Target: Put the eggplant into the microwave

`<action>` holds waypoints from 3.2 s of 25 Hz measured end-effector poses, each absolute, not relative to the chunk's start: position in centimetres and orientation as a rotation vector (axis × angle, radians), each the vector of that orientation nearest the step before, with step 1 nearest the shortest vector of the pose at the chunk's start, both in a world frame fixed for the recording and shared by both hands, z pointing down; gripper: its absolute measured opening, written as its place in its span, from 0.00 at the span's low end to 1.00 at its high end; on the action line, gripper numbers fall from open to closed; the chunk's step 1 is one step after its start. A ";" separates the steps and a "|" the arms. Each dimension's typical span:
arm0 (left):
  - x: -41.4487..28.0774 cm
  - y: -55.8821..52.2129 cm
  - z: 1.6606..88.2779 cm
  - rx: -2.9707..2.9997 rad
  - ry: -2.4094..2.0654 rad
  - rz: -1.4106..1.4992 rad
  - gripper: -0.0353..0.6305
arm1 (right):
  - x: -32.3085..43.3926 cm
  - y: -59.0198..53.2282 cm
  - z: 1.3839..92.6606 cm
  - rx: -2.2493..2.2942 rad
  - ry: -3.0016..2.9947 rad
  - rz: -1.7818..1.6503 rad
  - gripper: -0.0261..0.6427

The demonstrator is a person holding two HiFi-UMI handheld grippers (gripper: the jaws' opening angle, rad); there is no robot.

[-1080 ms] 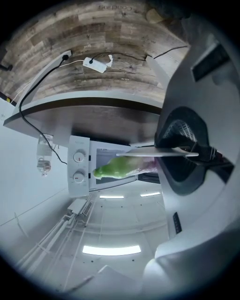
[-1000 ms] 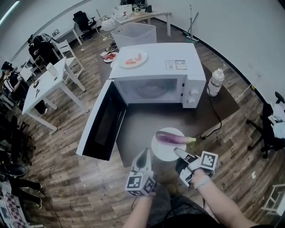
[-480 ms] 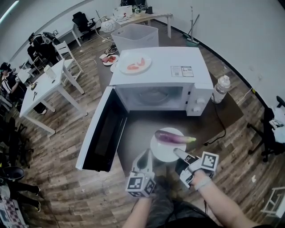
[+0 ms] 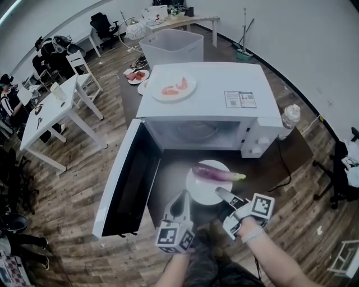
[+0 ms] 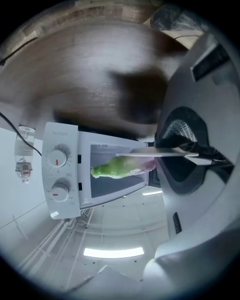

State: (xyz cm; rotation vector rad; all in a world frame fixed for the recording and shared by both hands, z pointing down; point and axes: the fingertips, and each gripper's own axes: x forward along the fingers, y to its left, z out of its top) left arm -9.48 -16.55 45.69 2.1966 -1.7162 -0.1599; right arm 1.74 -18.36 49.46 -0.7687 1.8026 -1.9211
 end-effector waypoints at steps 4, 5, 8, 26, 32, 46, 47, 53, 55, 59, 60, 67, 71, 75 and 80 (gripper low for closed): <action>-10.6 -18.1 45.8 2.196 -1.726 -0.177 0.06 | 0.6 -20.2 49.7 -0.767 1.794 -1.917 0.07; -10.8 -18.4 45.9 2.192 -1.727 -0.178 0.06 | 0.3 -20.6 49.7 -0.765 1.793 -1.918 0.07; -11.3 -19.1 46.3 2.195 -1.733 -0.176 0.06 | -0.3 -21.8 49.9 -0.764 1.789 -1.918 0.07; -10.3 -22.4 46.6 2.228 -1.607 -0.226 0.16 | -2.0 -28.8 49.8 -0.808 1.776 -1.854 0.07; -8.8 -24.2 46.7 2.218 -1.497 -0.246 0.29 | -2.4 -30.5 50.0 -0.841 1.730 -1.844 0.07; -6.4 -26.0 48.7 2.217 -1.443 -0.091 0.08 | -3.3 -32.7 50.7 -0.862 1.726 -1.832 0.07; -6.3 -26.2 48.8 2.216 -1.436 -0.085 0.08 | -3.4 -32.7 50.7 -0.860 1.725 -1.831 0.07; -6.0 -27.1 49.1 2.193 -1.406 -0.074 0.07 | -3.5 -33.1 50.7 -0.860 1.726 -1.834 0.07; -6.0 -27.5 49.0 2.191 -1.403 -0.078 0.07 | -3.4 -33.4 50.8 -0.863 1.727 -1.830 0.07; -6.0 -28.0 49.0 2.191 -1.403 -0.079 0.07 | -3.4 -34.0 50.7 -0.855 1.731 -1.830 0.07; -6.0 -28.1 49.0 2.190 -1.404 -0.079 0.07 | -3.4 -34.1 50.7 -0.852 1.735 -1.830 0.07; -5.8 -28.8 48.9 2.180 -1.404 -0.092 0.07 | -3.3 -34.6 50.2 -0.872 1.814 -1.784 0.09; -5.6 -29.1 48.7 2.176 -1.405 -0.105 0.07 | -3.3 -34.7 49.9 -0.863 1.853 -1.765 0.12; -5.5 -29.4 48.9 2.173 -1.398 -0.107 0.07 | -3.4 -34.7 49.8 -0.845 1.870 -1.755 0.13; -5.6 -29.9 48.9 2.163 -1.401 -0.116 0.07 | -3.4 -34.7 49.4 -0.826 1.894 -1.737 0.16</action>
